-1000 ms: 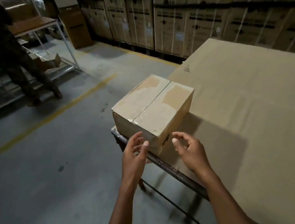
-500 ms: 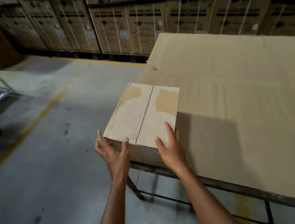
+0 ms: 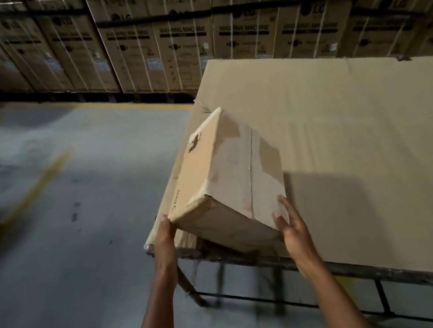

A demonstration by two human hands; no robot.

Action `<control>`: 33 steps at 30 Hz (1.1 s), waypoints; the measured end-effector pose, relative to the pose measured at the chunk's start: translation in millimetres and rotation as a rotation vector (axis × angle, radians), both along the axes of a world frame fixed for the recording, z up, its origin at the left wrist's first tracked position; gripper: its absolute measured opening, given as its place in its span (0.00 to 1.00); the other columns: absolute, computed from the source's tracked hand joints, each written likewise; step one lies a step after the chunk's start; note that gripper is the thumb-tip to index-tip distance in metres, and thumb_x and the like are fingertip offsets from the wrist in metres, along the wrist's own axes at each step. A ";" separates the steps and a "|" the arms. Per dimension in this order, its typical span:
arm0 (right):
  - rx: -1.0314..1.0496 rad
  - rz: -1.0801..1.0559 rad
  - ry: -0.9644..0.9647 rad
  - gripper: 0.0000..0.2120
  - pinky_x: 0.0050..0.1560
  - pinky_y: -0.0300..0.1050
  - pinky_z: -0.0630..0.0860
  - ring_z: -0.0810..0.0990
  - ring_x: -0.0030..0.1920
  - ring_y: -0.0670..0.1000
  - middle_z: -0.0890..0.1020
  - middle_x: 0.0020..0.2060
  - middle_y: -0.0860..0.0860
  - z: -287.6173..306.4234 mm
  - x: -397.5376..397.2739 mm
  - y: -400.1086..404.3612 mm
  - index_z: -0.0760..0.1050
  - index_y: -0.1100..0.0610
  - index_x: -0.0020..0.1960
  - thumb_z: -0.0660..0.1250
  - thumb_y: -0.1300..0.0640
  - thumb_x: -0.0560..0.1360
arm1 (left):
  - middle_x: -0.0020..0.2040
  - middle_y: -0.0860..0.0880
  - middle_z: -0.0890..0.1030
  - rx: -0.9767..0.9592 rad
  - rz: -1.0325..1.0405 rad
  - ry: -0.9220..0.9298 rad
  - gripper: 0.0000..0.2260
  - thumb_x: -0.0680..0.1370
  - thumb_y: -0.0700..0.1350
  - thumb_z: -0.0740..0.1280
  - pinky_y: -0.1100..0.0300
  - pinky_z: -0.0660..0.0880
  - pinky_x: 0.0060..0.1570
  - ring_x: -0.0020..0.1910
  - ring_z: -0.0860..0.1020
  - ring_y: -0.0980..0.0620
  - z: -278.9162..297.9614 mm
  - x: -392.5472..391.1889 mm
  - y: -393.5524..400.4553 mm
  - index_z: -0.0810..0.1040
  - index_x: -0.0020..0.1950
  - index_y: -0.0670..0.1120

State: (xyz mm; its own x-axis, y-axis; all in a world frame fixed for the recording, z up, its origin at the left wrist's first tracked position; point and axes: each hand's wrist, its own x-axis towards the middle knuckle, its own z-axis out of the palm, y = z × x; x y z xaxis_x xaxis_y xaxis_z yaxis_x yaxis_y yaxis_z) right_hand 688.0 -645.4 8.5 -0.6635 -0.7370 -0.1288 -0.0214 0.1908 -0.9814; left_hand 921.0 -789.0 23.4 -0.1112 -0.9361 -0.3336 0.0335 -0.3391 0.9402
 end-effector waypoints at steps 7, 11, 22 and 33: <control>0.118 -0.229 0.120 0.13 0.64 0.52 0.79 0.82 0.59 0.50 0.80 0.65 0.54 -10.9 -25.3 29.3 0.78 0.35 0.59 0.70 0.52 0.80 | 0.68 0.50 0.79 -0.056 -0.211 0.116 0.33 0.76 0.71 0.56 0.40 0.69 0.71 0.68 0.76 0.44 20.9 -45.4 26.7 0.76 0.71 0.52; -0.024 -0.310 0.080 0.10 0.63 0.43 0.76 0.80 0.62 0.48 0.80 0.65 0.51 17.1 -35.7 33.1 0.79 0.47 0.64 0.67 0.50 0.83 | 0.57 0.64 0.82 -0.161 -0.343 0.047 0.19 0.79 0.69 0.57 0.54 0.75 0.63 0.60 0.78 0.58 24.6 -67.9 42.6 0.79 0.62 0.63; -0.089 -0.103 -0.062 0.17 0.62 0.43 0.76 0.82 0.60 0.42 0.84 0.61 0.43 69.4 -67.5 40.0 0.75 0.45 0.69 0.70 0.51 0.81 | 0.66 0.55 0.81 -0.227 -0.428 0.058 0.27 0.79 0.68 0.54 0.49 0.76 0.62 0.66 0.78 0.53 7.0 -104.2 74.9 0.76 0.72 0.56; -0.044 -0.219 -0.051 0.26 0.59 0.44 0.78 0.82 0.61 0.45 0.83 0.63 0.48 58.9 -113.4 82.8 0.75 0.50 0.73 0.68 0.44 0.76 | 0.69 0.56 0.77 -0.399 -0.391 -0.001 0.25 0.76 0.65 0.61 0.53 0.79 0.59 0.66 0.77 0.56 18.0 -140.7 97.1 0.76 0.72 0.59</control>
